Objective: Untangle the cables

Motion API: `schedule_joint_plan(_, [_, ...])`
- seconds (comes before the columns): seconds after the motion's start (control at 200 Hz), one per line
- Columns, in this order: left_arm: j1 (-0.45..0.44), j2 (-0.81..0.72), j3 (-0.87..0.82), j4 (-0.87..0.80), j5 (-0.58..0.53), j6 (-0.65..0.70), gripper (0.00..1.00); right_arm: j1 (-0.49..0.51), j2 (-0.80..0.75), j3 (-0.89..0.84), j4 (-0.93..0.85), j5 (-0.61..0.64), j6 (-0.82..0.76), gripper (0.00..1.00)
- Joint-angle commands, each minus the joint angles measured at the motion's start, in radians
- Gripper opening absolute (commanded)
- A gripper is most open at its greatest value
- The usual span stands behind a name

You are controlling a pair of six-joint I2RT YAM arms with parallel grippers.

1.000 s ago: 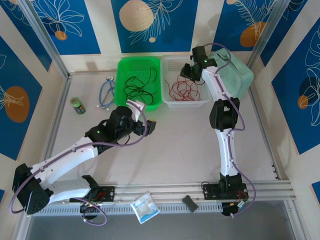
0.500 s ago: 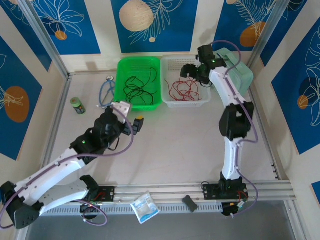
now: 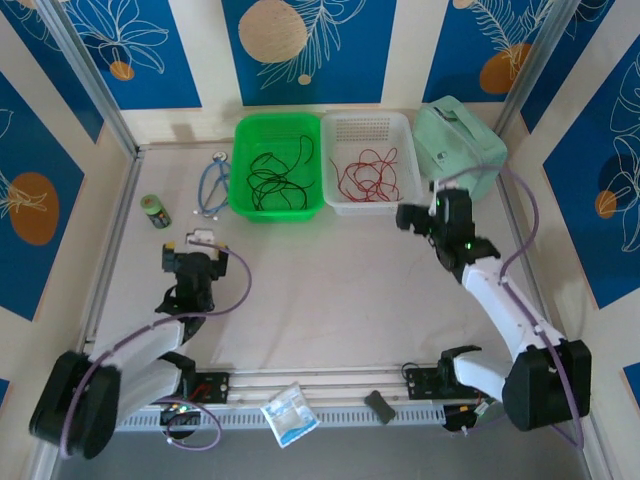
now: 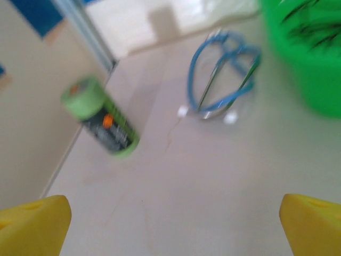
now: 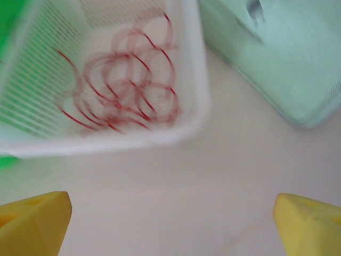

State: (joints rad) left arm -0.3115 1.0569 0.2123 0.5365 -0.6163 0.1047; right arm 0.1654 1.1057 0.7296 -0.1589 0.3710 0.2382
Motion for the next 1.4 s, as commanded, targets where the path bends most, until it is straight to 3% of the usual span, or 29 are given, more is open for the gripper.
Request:
schedule_joint_plan(0.0, [0.111,0.15,-0.051,0.423,0.164,-0.029,1.0,-0.043,-0.018,-0.193,0.315,0.019,-0.08,0.96])
schedule_joint_plan(0.07, [0.148,0.272,-0.058,0.609,0.276,0.002,1.0,-0.063,-0.009,-0.312,0.485,-0.012,-0.11,0.96])
schedule_joint_plan(0.1, [0.167,0.308,-0.042,0.607,0.288,-0.048,1.0,-0.078,0.003,-0.35,0.557,-0.035,-0.111,0.96])
schedule_joint_plan(0.15, [0.217,0.395,-0.006,0.61,0.432,-0.079,1.0,-0.105,0.034,-0.39,0.649,-0.071,-0.09,0.96])
schedule_joint_plan(0.22, [0.226,0.574,0.036,0.761,0.453,-0.065,1.0,-0.121,0.093,-0.414,0.769,-0.102,-0.1,0.95])
schedule_joint_plan(0.285, [0.247,0.458,0.077,0.48,0.548,-0.074,1.0,-0.12,0.144,-0.427,0.9,-0.152,-0.154,0.95])
schedule_joint_plan(0.355, [0.257,0.531,0.108,0.553,0.625,-0.055,1.0,-0.147,0.239,-0.437,1.048,-0.231,-0.135,0.95])
schedule_joint_plan(0.41, [0.262,0.488,0.13,0.422,0.683,-0.041,1.0,-0.163,0.345,-0.419,1.104,-0.298,-0.144,0.94])
schedule_joint_plan(0.455, [0.262,0.508,0.155,0.419,0.684,-0.041,1.0,-0.161,0.455,-0.411,1.24,-0.341,-0.15,0.91])
schedule_joint_plan(0.53, [0.262,0.503,0.162,0.396,0.633,-0.059,1.0,-0.169,0.386,-0.327,0.953,-0.377,-0.167,0.92])
schedule_joint_plan(0.575, [0.261,0.508,0.163,0.403,0.617,-0.062,1.0,-0.196,0.435,-0.319,1.022,-0.41,-0.129,1.0])
schedule_joint_plan(0.62, [0.261,0.504,0.163,0.397,0.62,-0.062,1.0,-0.221,0.416,-0.32,0.97,-0.438,-0.121,0.99])
schedule_joint_plan(0.72, [0.259,0.508,0.163,0.403,0.617,-0.057,1.0,-0.185,0.414,-0.304,0.941,-0.358,-0.136,0.99])
schedule_joint_plan(1.396, [0.259,0.508,0.168,0.392,0.622,-0.059,1.0,-0.184,0.416,-0.306,0.953,-0.358,-0.136,0.99])
